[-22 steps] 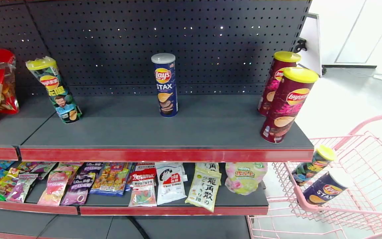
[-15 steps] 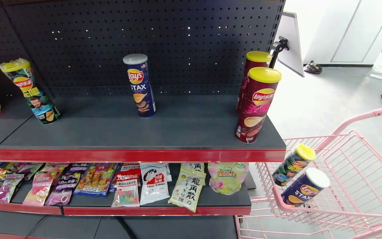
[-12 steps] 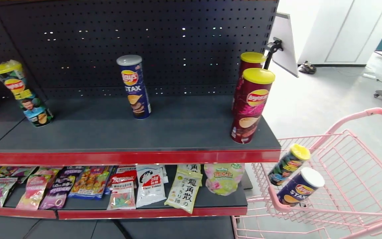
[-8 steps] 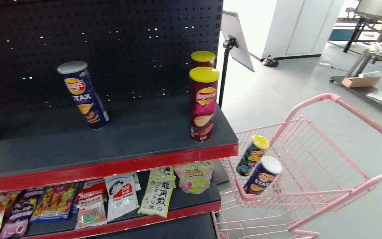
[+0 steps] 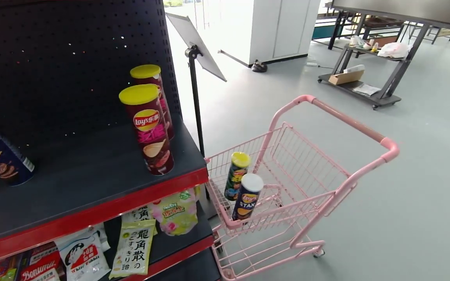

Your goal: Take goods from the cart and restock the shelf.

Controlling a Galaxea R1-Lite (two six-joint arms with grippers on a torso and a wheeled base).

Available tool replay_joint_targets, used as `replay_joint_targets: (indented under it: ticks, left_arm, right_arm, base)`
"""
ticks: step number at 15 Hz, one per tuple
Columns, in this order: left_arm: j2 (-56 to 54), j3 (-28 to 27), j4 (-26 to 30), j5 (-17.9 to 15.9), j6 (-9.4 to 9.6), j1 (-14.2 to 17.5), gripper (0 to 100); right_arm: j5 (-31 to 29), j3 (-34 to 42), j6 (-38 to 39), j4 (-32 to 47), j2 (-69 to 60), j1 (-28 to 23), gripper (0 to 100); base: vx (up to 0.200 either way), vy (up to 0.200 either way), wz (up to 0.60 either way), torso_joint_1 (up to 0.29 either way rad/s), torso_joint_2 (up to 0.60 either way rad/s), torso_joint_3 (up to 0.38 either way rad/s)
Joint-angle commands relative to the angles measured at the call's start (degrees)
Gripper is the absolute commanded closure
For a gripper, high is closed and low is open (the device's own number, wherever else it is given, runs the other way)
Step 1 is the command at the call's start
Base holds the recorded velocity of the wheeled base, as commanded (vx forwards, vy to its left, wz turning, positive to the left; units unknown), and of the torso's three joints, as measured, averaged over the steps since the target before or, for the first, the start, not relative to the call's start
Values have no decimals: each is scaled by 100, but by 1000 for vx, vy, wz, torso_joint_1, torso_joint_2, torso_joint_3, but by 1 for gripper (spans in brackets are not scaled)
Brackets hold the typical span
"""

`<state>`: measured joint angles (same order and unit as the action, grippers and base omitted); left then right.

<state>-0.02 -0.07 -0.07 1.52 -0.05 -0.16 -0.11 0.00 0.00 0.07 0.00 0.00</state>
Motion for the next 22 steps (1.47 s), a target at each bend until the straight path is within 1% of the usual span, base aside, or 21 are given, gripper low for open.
replay_joint_targets:
  ticks: [1, 4, 13, 22]
  left_arm:
    - [2, -1, -1, 6, -4, -2, 0]
    - [2, -1, -1, 6, -4, -2, 0]
    - [2, -1, -1, 6, -4, -2, 0]
    - [2, -1, -1, 6, -4, -2, 0]
  right_arm:
    - [2, 0, 0, 1, 9, 0, 0]
    - [-7, 0, 18, 1, 0, 0, 0]
    - [-24, 0, 26, 1, 0, 0, 0]
    - [-15, 0, 9, 1, 0, 0, 0]
  base:
    - [0, 0, 0, 0, 0, 0]
    - [0, 0, 0, -60, 132, 78]
    - [0, 0, 0, -139, 376, 232]
    - [0, 0, 0, -166, 535, 362]
